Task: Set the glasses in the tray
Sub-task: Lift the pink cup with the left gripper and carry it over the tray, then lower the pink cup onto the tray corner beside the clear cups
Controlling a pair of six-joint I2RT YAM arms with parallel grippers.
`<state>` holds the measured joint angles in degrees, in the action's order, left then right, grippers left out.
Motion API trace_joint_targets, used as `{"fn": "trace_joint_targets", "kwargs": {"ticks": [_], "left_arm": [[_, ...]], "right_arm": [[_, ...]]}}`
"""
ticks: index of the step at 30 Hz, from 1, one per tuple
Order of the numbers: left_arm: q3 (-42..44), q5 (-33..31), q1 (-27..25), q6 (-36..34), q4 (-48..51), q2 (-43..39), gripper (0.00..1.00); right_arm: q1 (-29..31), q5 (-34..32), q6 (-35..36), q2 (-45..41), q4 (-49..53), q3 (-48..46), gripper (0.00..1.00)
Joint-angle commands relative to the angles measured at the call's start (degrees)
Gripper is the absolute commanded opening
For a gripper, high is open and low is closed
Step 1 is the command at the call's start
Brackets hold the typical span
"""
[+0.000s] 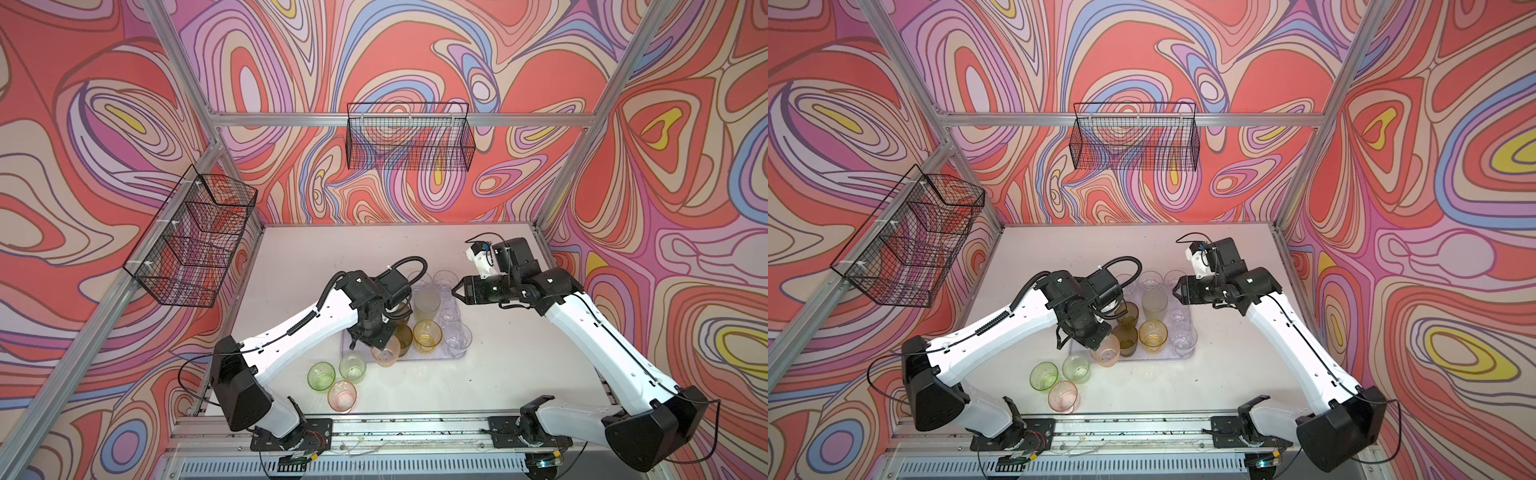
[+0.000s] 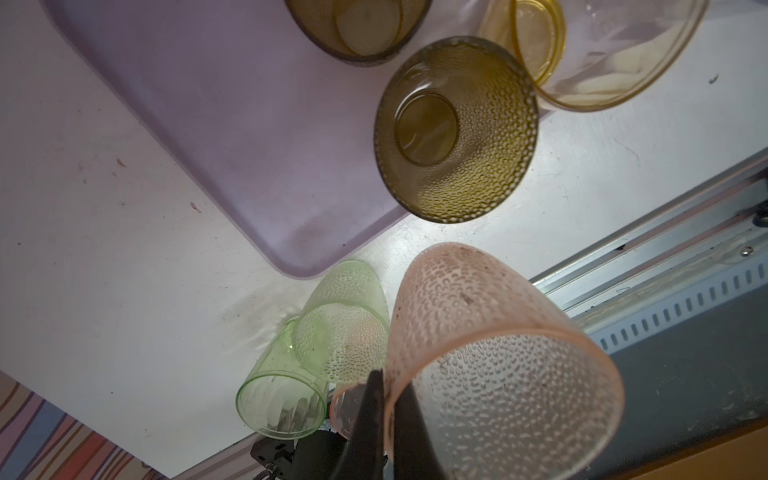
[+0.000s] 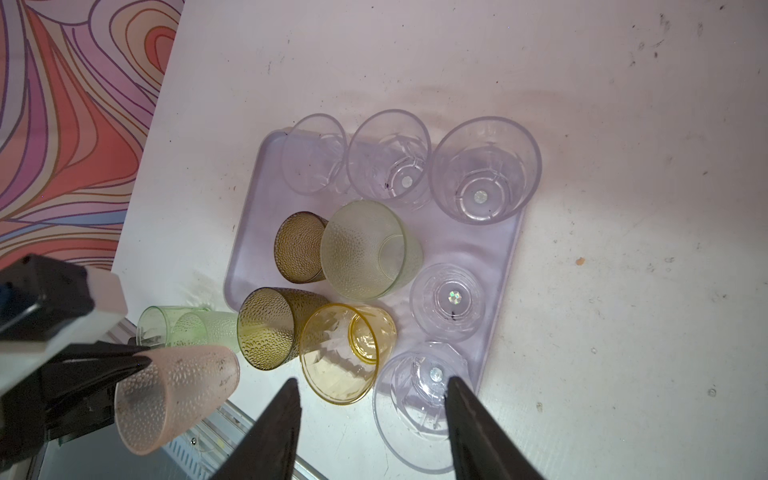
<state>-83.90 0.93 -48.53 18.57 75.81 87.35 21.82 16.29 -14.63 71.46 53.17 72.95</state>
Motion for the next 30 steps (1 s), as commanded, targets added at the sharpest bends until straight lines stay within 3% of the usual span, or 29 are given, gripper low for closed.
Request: {"fn": "trace_joint_targets", "kwargs": {"ticks": [1, 15, 30], "left_arm": [[-2.0, -1.1, 2.9, -1.3, 3.3, -0.5, 0.00], [-6.3, -2.8, 15.3, -3.2, 2.1, 4.4, 0.00], [-13.0, -1.8, 24.8, -0.8, -2.7, 12.8, 0.00]], "right_arm": [[-0.2, 0.1, 0.3, -0.7, -0.3, 0.3, 0.57], [-0.2, 1.2, 0.4, -1.0, -1.5, -0.6, 0.57], [-0.2, 1.8, 1.1, 0.0, -2.1, -0.2, 0.57]]}}
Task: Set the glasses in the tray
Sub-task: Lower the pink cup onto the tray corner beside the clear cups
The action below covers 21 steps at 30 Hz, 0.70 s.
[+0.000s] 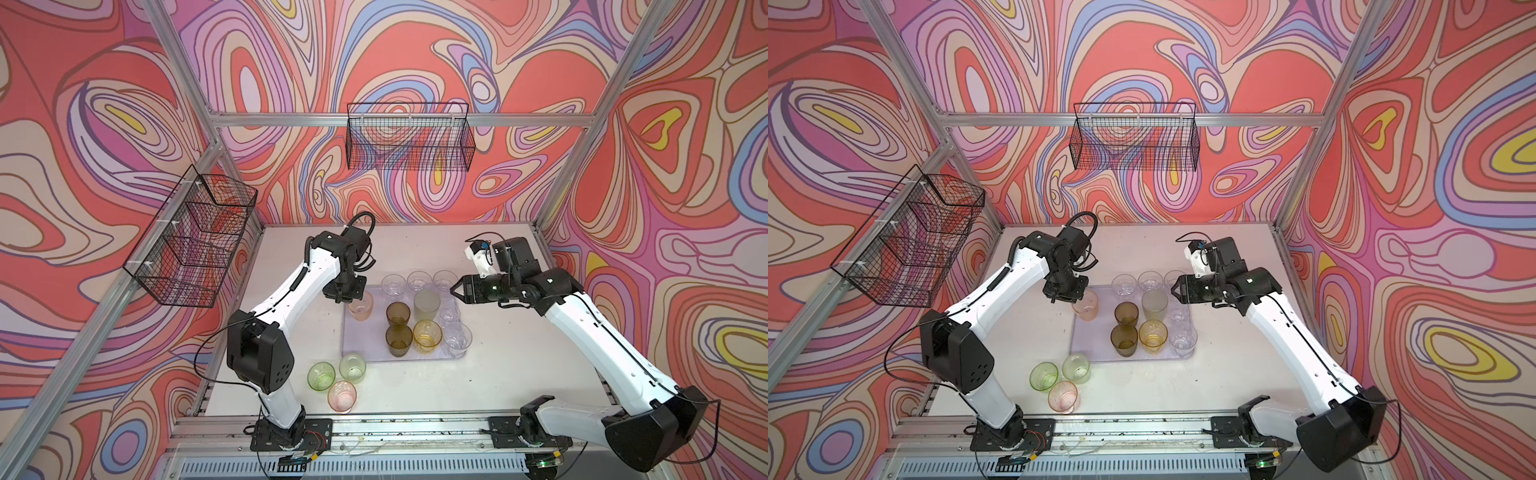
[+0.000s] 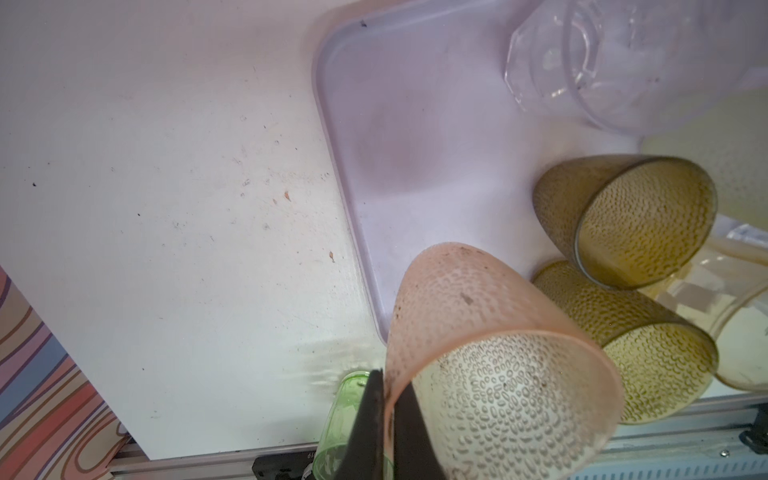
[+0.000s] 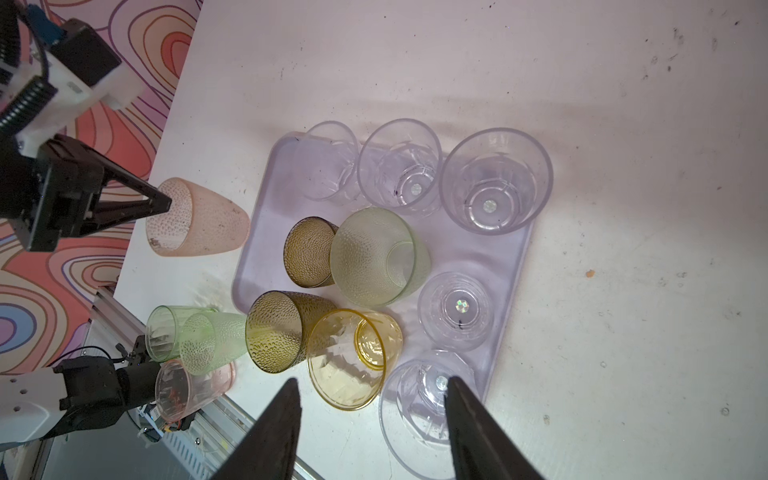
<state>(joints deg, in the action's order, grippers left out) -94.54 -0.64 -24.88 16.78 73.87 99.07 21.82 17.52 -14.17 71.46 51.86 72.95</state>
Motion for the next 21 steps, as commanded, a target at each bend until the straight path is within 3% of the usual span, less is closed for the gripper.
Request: {"fn": "trace_joint_targets", "kwargs": {"ticks": [1, 21], "left_arm": [[-3.1, -0.5, 1.4, 1.1, -0.8, 1.6, 0.00], [-10.2, -0.3, 4.6, 2.4, -6.7, 13.1, 0.00]], "right_arm": [[-0.2, 0.6, 0.7, 0.0, -0.8, -0.1, 0.58], [-0.2, 0.4, 1.1, -0.1, 0.1, 1.0, 0.59]]}}
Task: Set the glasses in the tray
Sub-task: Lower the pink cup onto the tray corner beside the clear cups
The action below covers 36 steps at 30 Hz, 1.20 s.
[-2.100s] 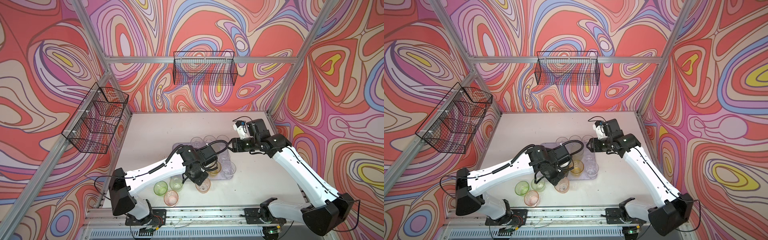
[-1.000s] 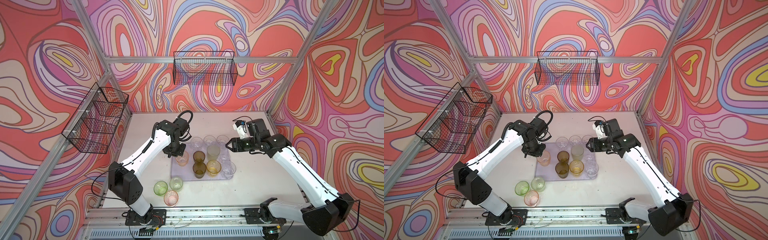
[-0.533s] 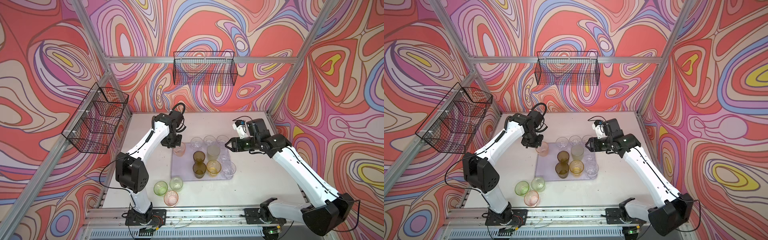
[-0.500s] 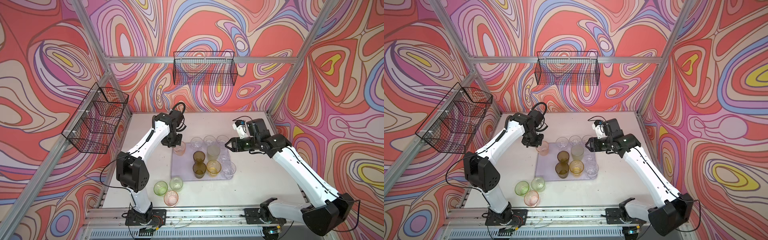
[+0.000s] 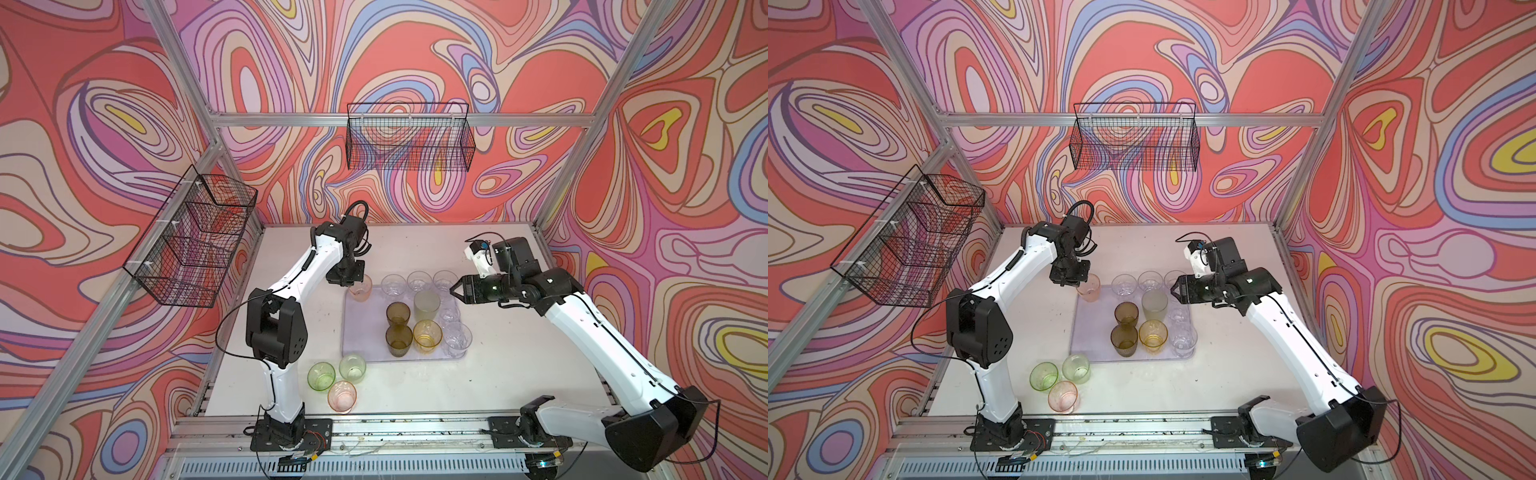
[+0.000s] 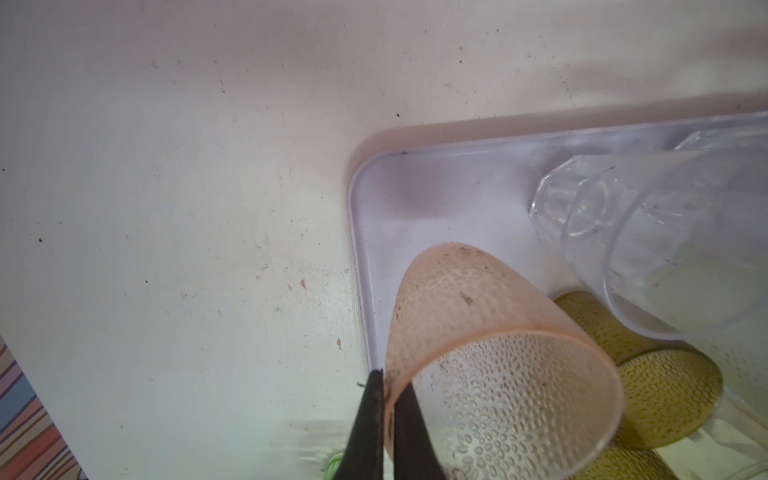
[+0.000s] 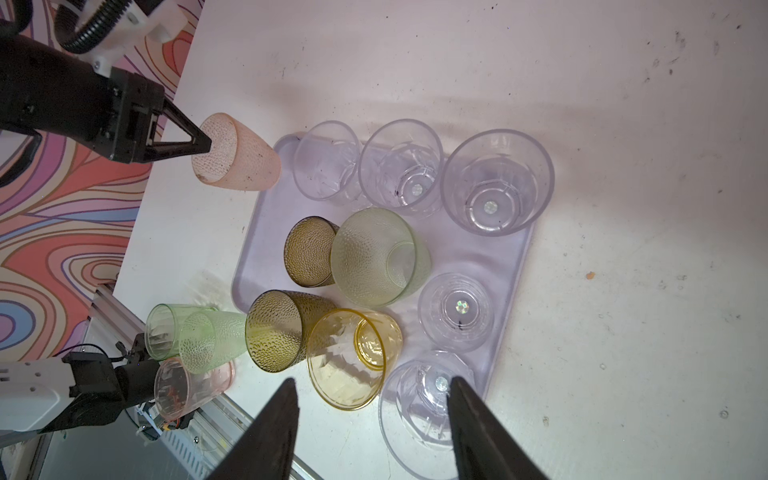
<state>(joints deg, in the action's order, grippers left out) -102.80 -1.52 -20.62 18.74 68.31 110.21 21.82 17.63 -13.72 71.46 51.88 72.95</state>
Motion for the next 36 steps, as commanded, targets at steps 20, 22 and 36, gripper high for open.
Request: {"fn": "trace_joint_targets", "kwargs": {"ticks": [20, 22, 36], "left_arm": [[-4.6, 2.6, 0.4, 1.5, -4.6, 8.7, 0.00], [-4.8, 2.4, 0.4, 1.5, -4.6, 9.1, 0.00], [-4.1, 3.1, 0.5, 1.8, -6.5, 10.8, 0.00]], "right_arm": [[-0.1, 0.0, 0.8, 0.1, 1.2, 1.7, 0.59], [-0.1, -0.1, 0.9, -0.1, 1.4, 1.7, 0.59], [-0.1, 0.1, 1.0, 0.2, 1.6, 1.9, 0.59]]}}
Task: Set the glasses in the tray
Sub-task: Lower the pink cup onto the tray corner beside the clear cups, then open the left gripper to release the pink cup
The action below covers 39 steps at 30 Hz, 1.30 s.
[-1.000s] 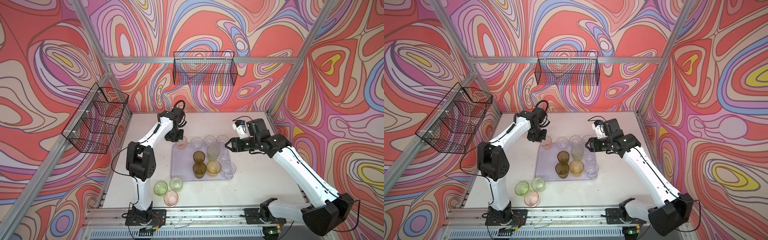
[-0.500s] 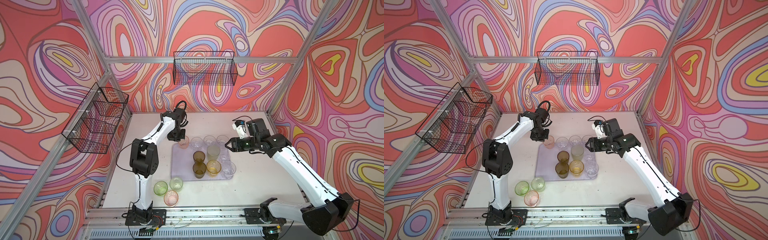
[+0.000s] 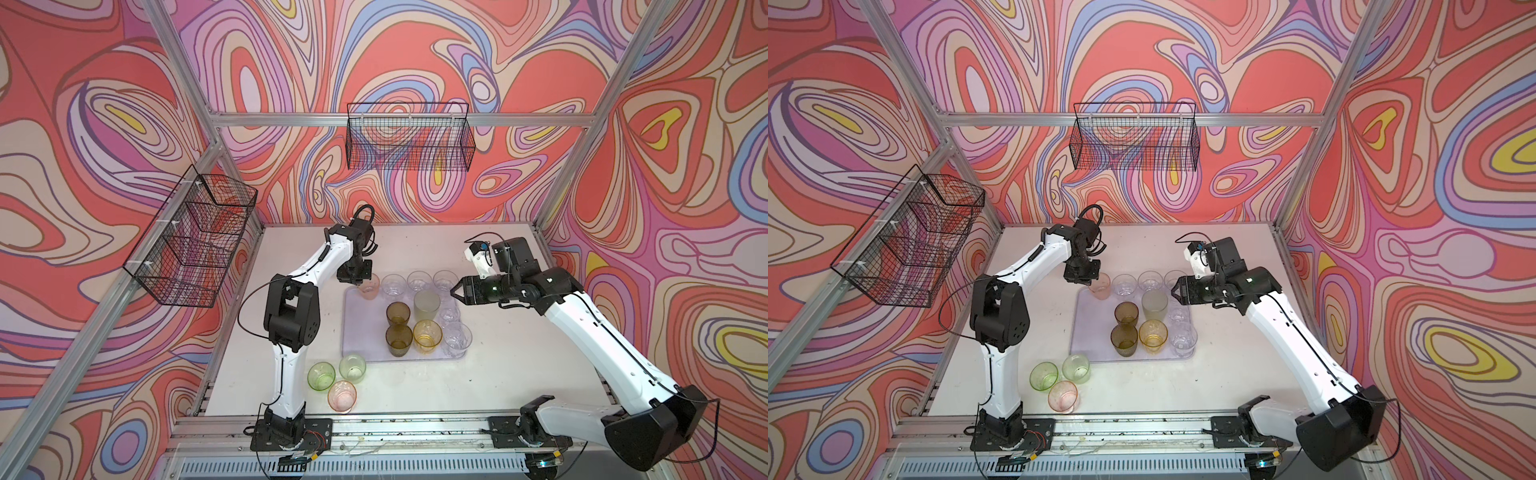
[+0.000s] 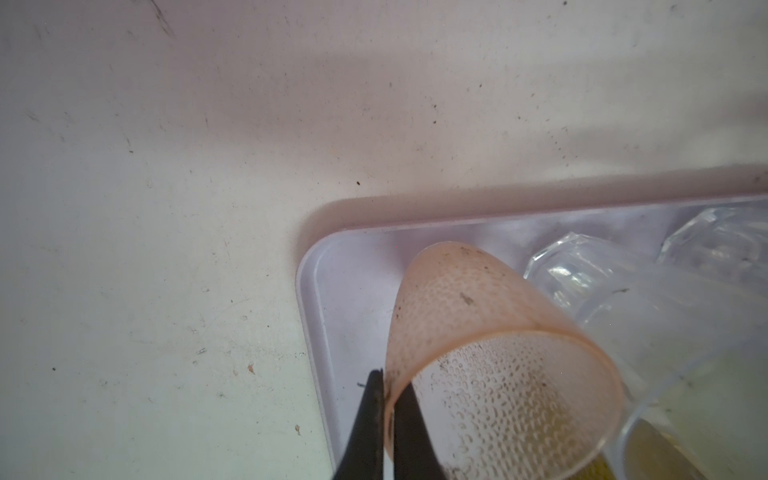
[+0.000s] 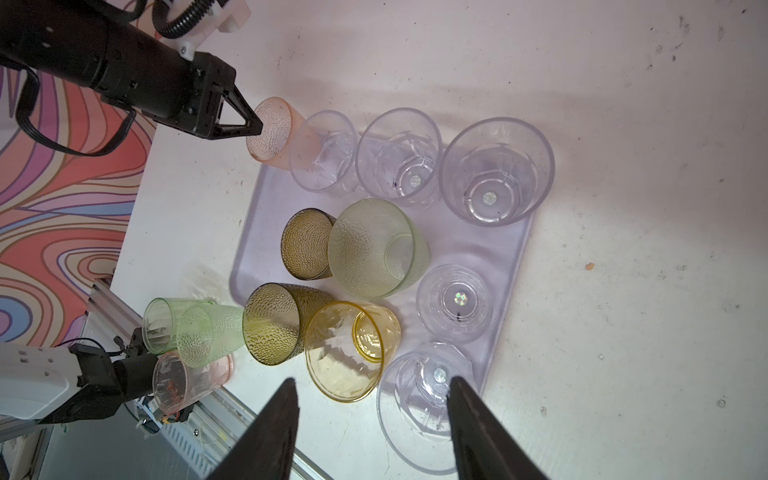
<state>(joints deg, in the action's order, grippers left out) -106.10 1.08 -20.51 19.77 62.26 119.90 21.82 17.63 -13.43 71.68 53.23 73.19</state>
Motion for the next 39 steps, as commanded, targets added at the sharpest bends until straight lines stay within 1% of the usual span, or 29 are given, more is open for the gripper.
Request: {"fn": "trace_joint_targets", "kwargs": {"ticks": [1, 9, 20, 30, 33, 39], "left_arm": [[-0.9, 0.8, 0.3, 0.8, -0.6, 1.2, 0.00], [-0.9, -0.1, 0.3, 0.9, -0.3, 1.9, 0.00], [-0.4, 0.5, 0.3, 0.9, -0.6, 2.5, 0.07], [0.1, 1.8, 0.3, 1.2, -1.0, 1.4, 0.20], [-0.1, 2.6, 0.3, 1.2, -1.0, 1.2, 0.20], [0.0, 2.6, 0.3, 1.2, -0.4, -0.6, 0.27]], "right_arm": [[-0.2, 0.2, 0.8, 0.0, 0.2, 1.7, 0.59], [-0.2, 0.2, 0.7, -0.3, 0.2, 1.5, 0.59], [-0.2, 0.2, 0.7, -0.2, 0.3, 1.2, 0.59], [-0.2, 0.3, 0.7, -0.4, 0.2, 1.2, 0.59], [-0.1, 0.3, 0.7, -0.5, 0.1, 1.1, 0.59], [-0.1, 0.4, 0.6, -0.6, 0.3, 1.5, 0.59]]}}
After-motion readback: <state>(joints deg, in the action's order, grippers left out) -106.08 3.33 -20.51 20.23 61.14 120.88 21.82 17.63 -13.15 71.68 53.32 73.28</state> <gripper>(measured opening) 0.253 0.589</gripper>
